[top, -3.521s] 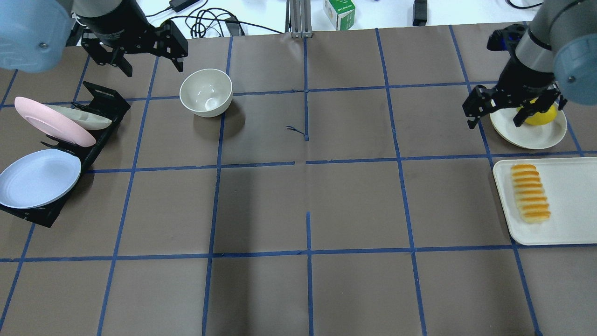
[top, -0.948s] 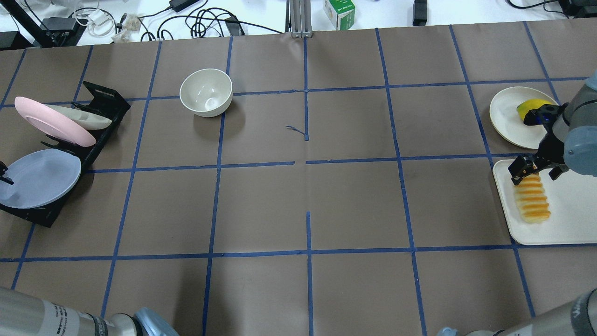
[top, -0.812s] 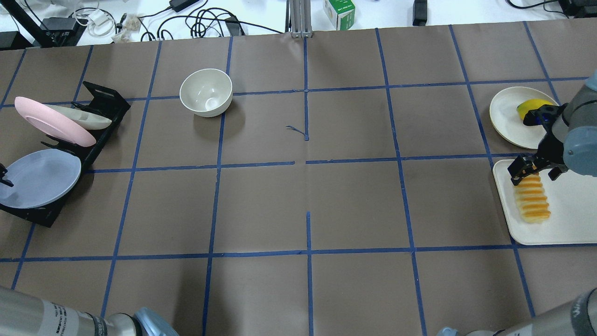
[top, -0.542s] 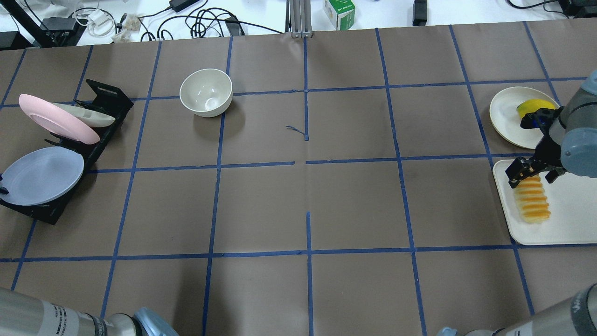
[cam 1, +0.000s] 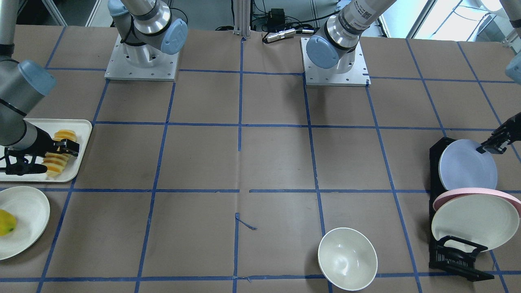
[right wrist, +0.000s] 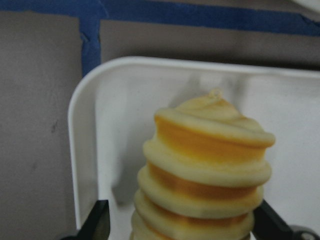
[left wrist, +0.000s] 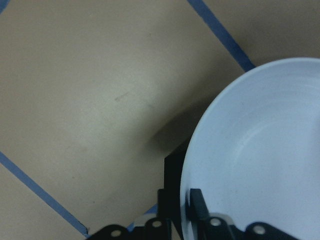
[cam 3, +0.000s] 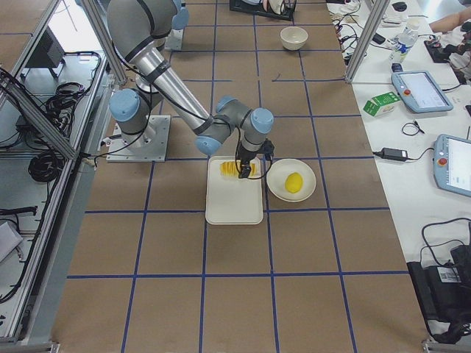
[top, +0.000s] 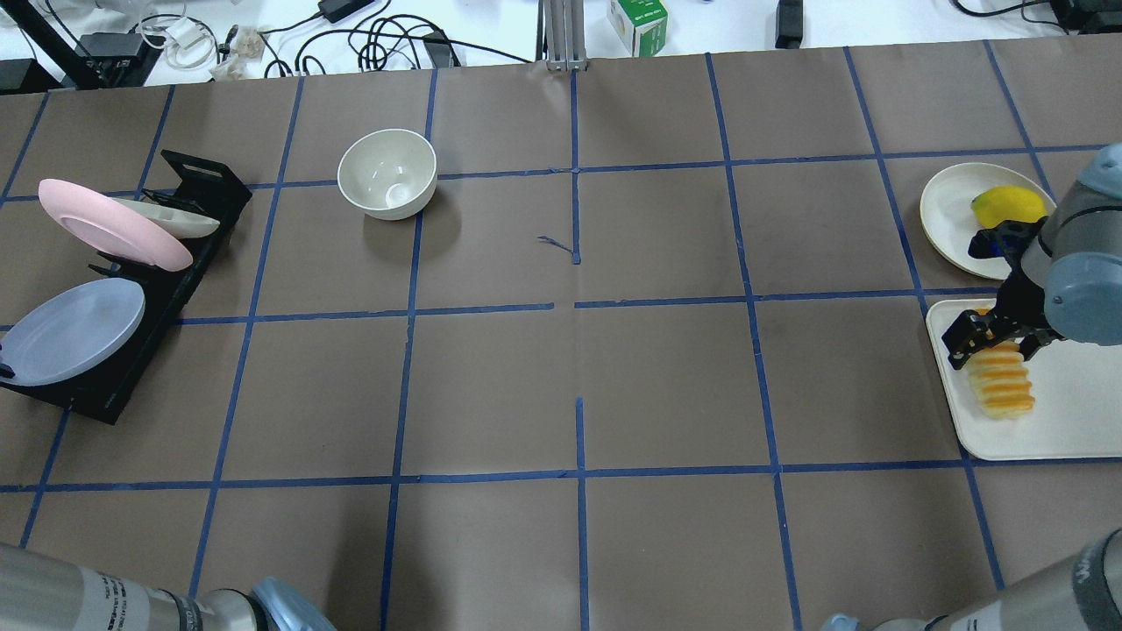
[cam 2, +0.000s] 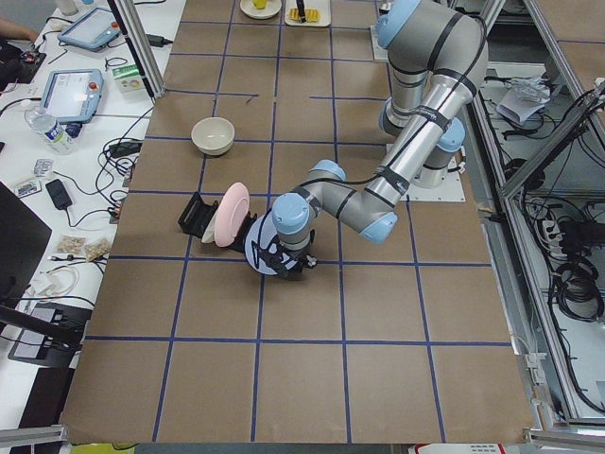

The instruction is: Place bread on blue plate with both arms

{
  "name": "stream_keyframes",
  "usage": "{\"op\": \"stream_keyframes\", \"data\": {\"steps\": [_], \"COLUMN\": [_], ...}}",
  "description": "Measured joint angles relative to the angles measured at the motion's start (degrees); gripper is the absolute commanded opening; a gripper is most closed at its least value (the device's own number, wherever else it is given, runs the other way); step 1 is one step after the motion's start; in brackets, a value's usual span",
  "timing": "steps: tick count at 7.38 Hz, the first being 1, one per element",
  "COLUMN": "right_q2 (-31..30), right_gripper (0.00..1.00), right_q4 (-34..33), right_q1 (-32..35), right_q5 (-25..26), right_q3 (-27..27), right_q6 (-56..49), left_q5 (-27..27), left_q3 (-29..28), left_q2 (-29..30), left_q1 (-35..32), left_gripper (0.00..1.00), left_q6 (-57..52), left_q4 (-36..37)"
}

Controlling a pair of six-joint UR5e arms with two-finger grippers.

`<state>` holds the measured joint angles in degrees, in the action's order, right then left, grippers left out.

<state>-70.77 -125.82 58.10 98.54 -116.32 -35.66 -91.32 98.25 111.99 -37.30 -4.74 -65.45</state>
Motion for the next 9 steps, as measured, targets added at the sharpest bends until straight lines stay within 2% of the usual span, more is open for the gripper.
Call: {"op": "stream_keyframes", "data": {"steps": [1, 2, 5, 6, 8, 9], "right_q2": [-0.1, -0.3, -3.0, -4.4, -5.3, -5.3], "right_gripper": [0.08, 0.01, 0.01, 0.01, 0.01, 0.01], "right_q4": [-0.1, -0.1, 0.4, 0.7, 0.8, 0.8], "right_q1": [0.0, 0.0, 0.1, 0.4, 0.8, 1.4], "right_q5": [0.2, 0.4, 0.2, 0.0, -0.4, -0.5], "right_q3": [-0.1, -0.1, 0.7, 1.0, 2.1, 2.7], "right_q6": [0.0, -0.1, -0.3, -0.3, -0.4, -0.4], "left_q5": [0.0, -0.1, -0.3, -0.3, -0.1, 1.4], "left_q3": [-0.1, -0.3, -2.3, -4.1, -9.2, -10.3], "left_q2": [-0.9, -2.2, -5.5, -7.0, -10.7, -12.5], "left_q1": [0.0, 0.0, -0.1, -0.1, -0.8, -1.8], "left_gripper": [0.0, 0.0, 0.0, 0.0, 0.0, 0.0], "left_q6": [-0.7, -1.9, -3.8, -4.0, -3.9, -3.1], "left_q4": [-1.2, -2.5, -7.2, -12.4, -28.2, -33.9]}}
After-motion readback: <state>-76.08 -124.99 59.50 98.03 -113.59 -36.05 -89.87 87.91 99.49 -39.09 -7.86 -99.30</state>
